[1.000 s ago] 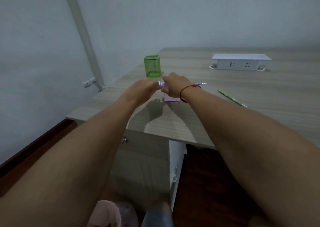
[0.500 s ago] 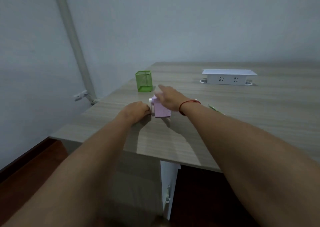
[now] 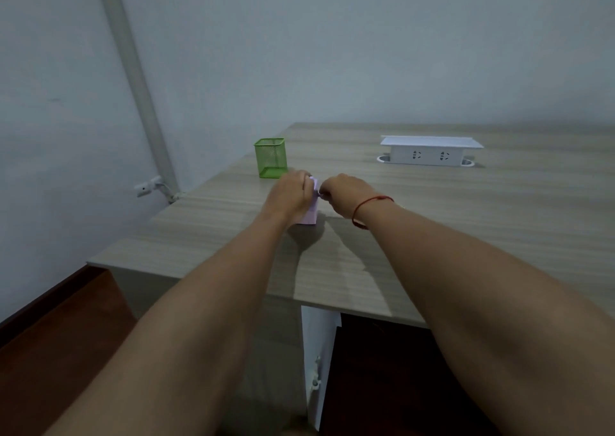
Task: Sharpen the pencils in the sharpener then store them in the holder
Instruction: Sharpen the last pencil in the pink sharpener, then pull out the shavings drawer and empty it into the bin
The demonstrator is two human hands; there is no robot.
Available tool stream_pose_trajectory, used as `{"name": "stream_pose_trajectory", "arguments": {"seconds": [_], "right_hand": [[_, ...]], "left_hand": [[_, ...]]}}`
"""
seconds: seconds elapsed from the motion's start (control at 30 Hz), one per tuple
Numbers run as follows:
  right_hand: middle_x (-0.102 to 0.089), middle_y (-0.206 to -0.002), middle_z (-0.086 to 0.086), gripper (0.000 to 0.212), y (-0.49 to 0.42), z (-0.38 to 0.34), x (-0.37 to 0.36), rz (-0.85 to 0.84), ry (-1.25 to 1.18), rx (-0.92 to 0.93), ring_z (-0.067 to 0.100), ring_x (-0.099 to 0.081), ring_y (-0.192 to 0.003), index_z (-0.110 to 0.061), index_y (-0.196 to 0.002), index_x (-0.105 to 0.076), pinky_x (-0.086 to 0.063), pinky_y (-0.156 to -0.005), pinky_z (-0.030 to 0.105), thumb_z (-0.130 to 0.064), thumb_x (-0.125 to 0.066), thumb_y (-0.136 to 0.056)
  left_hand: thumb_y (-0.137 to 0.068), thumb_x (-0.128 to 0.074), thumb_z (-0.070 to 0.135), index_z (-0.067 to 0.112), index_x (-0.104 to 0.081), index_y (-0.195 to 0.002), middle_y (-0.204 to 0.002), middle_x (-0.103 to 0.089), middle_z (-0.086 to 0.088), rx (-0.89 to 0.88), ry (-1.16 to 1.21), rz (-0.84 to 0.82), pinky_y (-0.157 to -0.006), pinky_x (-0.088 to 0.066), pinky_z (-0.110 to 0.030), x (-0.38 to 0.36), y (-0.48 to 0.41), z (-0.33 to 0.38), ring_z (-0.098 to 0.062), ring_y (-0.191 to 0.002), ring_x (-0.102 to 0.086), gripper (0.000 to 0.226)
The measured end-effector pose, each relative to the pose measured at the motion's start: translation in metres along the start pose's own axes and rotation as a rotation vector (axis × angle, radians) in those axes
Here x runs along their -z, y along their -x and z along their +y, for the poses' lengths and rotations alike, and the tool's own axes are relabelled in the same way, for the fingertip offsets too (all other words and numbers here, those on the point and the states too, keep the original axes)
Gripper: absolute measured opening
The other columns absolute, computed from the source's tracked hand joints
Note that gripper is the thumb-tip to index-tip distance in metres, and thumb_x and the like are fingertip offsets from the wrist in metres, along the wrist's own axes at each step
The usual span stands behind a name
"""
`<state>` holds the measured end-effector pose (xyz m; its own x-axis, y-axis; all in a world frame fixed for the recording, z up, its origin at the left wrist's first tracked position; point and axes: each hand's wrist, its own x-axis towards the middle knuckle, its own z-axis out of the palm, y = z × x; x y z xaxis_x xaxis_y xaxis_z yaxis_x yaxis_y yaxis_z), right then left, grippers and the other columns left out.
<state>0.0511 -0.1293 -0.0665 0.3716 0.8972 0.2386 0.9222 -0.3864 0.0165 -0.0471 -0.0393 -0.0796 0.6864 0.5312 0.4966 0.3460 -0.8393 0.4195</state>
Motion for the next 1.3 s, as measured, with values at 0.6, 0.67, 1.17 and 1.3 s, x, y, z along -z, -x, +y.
{"name": "stream_pose_trajectory", "arguments": {"seconds": [0.6, 0.67, 1.17, 1.3], "right_hand": [[-0.063, -0.112, 0.015, 0.020, 0.095, 0.133, -0.007, -0.002, 0.067, -0.390, 0.033, -0.064, -0.096, -0.006, -0.108, -0.065, -0.053, -0.082, 0.036, -0.004, -0.054, -0.092], [-0.061, -0.118, 0.016, 0.024, 0.096, 0.133, -0.009, 0.004, 0.093, -0.408, 0.034, -0.062, -0.104, -0.006, -0.115, -0.060, -0.049, -0.083, 0.035, -0.003, -0.050, -0.094], [-0.060, -0.116, 0.019, 0.019, 0.093, 0.125, -0.003, -0.022, 0.042, -0.468, 0.035, -0.061, -0.104, 0.000, -0.107, -0.065, -0.050, -0.083, 0.035, -0.007, -0.053, -0.093], [-0.062, -0.120, 0.016, 0.026, 0.071, 0.095, 0.001, 0.114, -0.197, -0.357, 0.033, -0.061, -0.108, -0.007, -0.108, -0.068, -0.050, -0.090, 0.035, -0.022, -0.054, -0.093]], "left_hand": [[-0.080, -0.027, 0.021, -0.001, -0.066, -0.099, -0.106, -0.066, -0.022, -0.019, 0.083, 0.099, -0.085, -0.040, -0.035, -0.017, 0.000, 0.007, -0.034, -0.098, -0.056, 0.049], [-0.079, -0.027, 0.021, -0.001, -0.066, -0.098, -0.105, -0.066, -0.022, -0.024, 0.095, 0.103, -0.083, -0.041, -0.035, -0.017, 0.001, 0.010, -0.035, -0.097, -0.057, 0.048], [-0.078, -0.021, 0.025, 0.001, -0.067, -0.106, -0.117, -0.066, -0.018, 0.020, 0.127, 0.103, -0.086, -0.040, -0.031, -0.015, -0.002, 0.018, -0.031, -0.107, -0.057, 0.060], [-0.077, -0.020, 0.026, 0.000, -0.066, -0.108, -0.119, -0.065, -0.018, 0.038, 0.147, 0.090, -0.086, -0.040, -0.032, -0.015, 0.001, 0.018, -0.031, -0.108, -0.056, 0.061]]}}
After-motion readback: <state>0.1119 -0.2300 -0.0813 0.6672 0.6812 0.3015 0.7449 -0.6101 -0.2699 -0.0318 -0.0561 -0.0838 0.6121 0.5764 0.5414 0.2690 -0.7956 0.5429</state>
